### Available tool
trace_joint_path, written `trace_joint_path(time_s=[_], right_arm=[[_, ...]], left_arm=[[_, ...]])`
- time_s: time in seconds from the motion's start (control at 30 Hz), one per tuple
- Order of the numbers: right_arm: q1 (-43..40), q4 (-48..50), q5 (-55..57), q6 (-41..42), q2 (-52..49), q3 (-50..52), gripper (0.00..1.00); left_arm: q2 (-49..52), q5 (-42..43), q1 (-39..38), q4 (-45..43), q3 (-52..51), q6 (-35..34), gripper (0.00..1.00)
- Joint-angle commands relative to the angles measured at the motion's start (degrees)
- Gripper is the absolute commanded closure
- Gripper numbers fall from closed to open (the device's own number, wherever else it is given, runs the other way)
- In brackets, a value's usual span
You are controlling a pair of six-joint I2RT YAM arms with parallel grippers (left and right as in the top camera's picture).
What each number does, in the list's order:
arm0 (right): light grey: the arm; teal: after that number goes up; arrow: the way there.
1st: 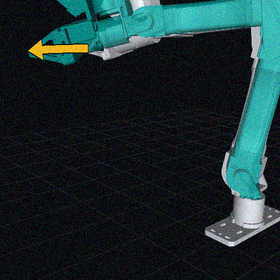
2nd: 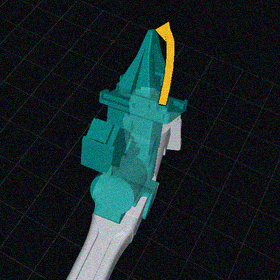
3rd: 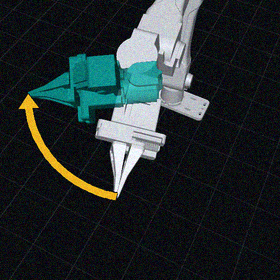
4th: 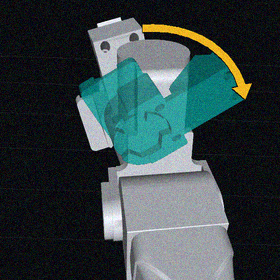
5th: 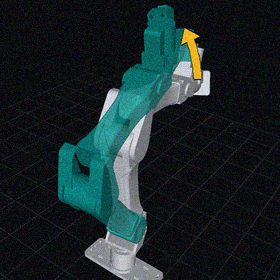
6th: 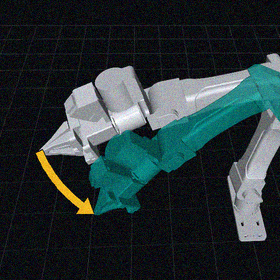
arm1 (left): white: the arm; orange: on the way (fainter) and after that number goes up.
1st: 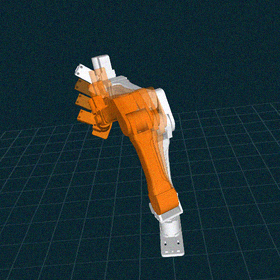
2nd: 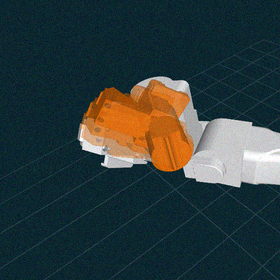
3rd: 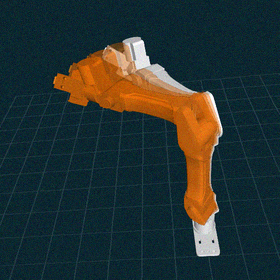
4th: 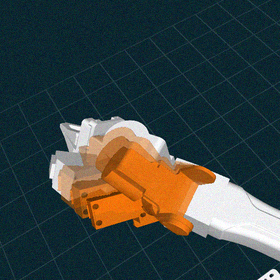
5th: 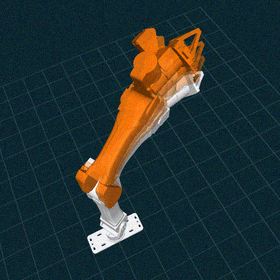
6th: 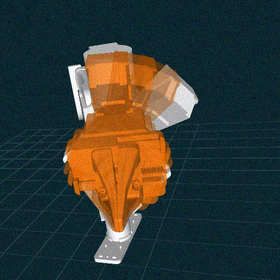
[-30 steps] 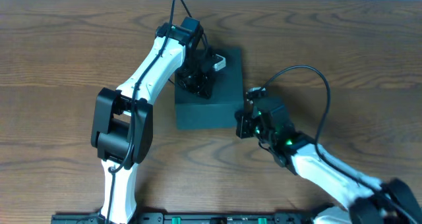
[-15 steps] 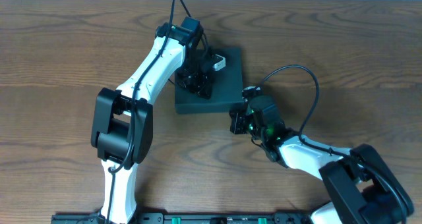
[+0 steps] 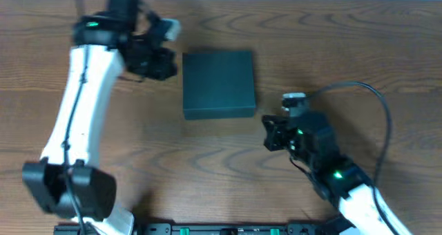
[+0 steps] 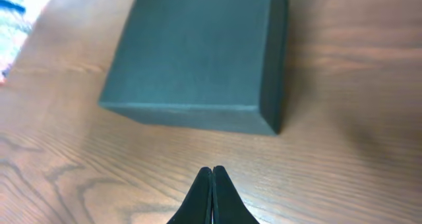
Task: Pack container
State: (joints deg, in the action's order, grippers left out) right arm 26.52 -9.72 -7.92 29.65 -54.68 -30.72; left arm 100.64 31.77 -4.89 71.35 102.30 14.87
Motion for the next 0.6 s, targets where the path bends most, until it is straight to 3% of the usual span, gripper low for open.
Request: trace_joint_path(time_s=[0.0,0.1,0.23,0.43,0.47,0.5,0.53,0.57], right_arm=[[-1.4,-3.4,-1.2,-1.9,6.6,-0.4,0.98],[-1.5,-8.3,-1.4,-2.1,12.2,-0.4,0.98],[-1.5,-18.4,-1.6,-2.1,18.9,-0.4,0.99],[-1.5,-26.6,-1.6,-2.0,20.5,-0.3,0.98],[-1.4,-26.6,-1.6,-2.0,20.5,-0.3,0.89],[-1.4,-26.5,-1.6,-2.0,20.4,-0.3,0.59],[-1.4,-26.6,-1.5,-1.8,20.1,-0.2,0.01],[-1.4,-26.5,-1.5,-1.8,19.6,-0.2,0.01]], left_arm=[[-4.4,4.3,3.7,2.7,-0.7,0.8,0.94],[-11.6,7.7,6.4,0.9,-5.4,0.8,0.94],[-28.0,7.0,7.3,-4.0,-20.3,0.0,0.94],[-47.3,3.8,7.2,-10.8,-41.4,-3.8,0.94],[-49.9,3.6,7.2,-11.3,-44.1,-3.8,0.94],[-51.3,3.6,7.2,-11.7,-45.6,-3.8,0.94],[-52.7,3.6,7.2,-11.8,-46.8,-3.8,0.85],[-53.5,3.7,7.2,-11.8,-47.3,-3.8,0.52]])
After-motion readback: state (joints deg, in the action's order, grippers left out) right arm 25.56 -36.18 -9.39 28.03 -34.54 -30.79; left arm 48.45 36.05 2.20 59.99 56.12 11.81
